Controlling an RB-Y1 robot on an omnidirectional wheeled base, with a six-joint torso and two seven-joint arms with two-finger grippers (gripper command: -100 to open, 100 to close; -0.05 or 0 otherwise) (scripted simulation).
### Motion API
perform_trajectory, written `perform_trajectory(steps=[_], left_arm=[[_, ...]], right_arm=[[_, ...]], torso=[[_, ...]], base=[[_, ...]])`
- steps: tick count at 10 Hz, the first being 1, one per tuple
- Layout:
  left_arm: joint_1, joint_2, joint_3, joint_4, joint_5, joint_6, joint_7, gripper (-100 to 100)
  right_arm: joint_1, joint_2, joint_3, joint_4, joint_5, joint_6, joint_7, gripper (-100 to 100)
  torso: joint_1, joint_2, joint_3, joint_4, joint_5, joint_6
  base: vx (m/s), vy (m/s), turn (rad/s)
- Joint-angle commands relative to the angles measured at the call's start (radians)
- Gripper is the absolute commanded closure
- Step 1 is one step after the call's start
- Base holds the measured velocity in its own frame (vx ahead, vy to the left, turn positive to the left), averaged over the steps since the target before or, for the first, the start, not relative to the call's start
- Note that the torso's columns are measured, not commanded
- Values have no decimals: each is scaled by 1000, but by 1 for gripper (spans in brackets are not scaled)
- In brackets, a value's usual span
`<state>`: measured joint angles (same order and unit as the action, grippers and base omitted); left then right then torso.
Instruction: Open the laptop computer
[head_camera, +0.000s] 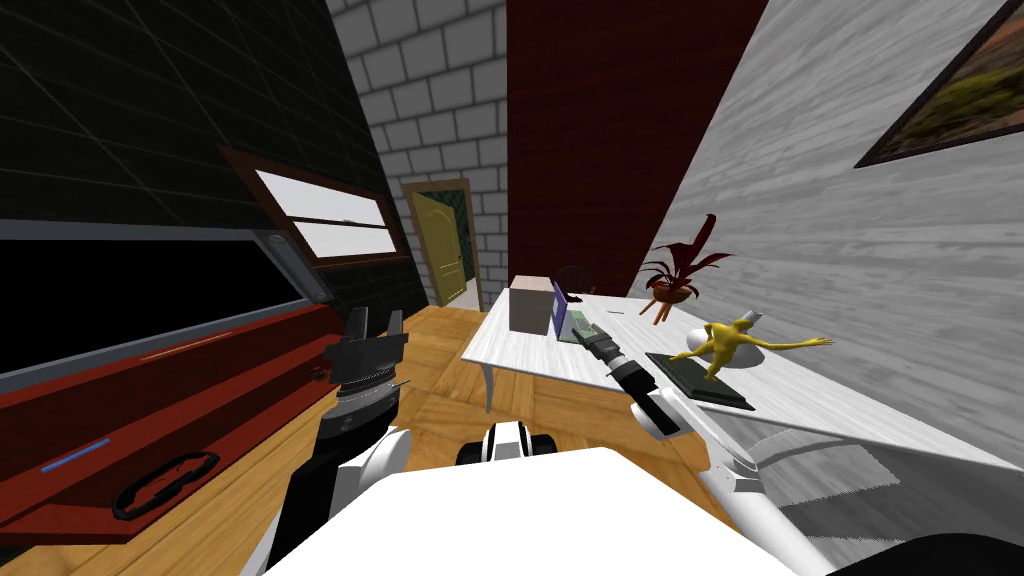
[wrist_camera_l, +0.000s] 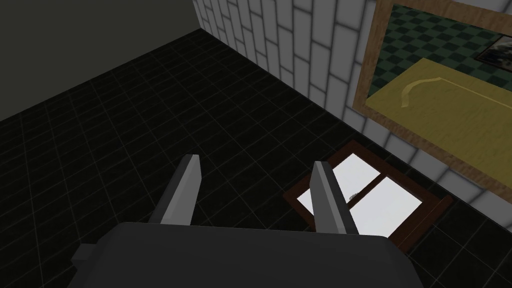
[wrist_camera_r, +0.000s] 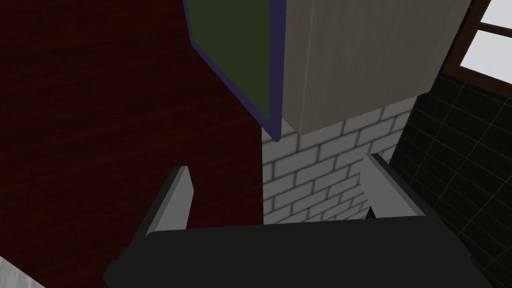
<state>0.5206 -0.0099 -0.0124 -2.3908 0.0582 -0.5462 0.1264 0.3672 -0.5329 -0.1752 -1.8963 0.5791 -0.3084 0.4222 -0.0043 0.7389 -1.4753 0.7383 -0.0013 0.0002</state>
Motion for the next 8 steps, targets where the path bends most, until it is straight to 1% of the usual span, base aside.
perform_trajectory(steps=[1,2,3,4,5,7,8], left_arm=[[0,0,0,0,0,0,0,0],[0,0,0,0,0,0,0,0],[0,0,0,0,0,0,0,0],[0,0,0,0,0,0,0,0],[0,0,0,0,0,0,0,0],[0,0,0,0,0,0,0,0],[0,0,0,0,0,0,0,0]], right_arm=[[-28,-61,-25,69,75,44,42,-100],[-39,-89,-39,98,104,63,61,-100],[-39,-89,-39,100,108,63,61,-100],[-49,-116,-52,124,141,81,80,-100],[-49,-116,-52,131,141,81,80,-100],[-68,-168,-77,191,205,117,117,-100],[-68,-168,-77,191,205,117,117,-100]], torso=[[4,-1,-1,0,1,0],[9,-3,-2,-1,3,0],[10,-3,-2,-1,3,0],[5,1,0,0,2,0],[1,1,0,0,0,0],[1,-1,0,0,0,0],[7,-1,-1,0,2,0]], base=[[74,177,35],[78,222,8],[31,173,-30],[32,125,22],[33,82,24],[33,114,38],[47,134,-19]])
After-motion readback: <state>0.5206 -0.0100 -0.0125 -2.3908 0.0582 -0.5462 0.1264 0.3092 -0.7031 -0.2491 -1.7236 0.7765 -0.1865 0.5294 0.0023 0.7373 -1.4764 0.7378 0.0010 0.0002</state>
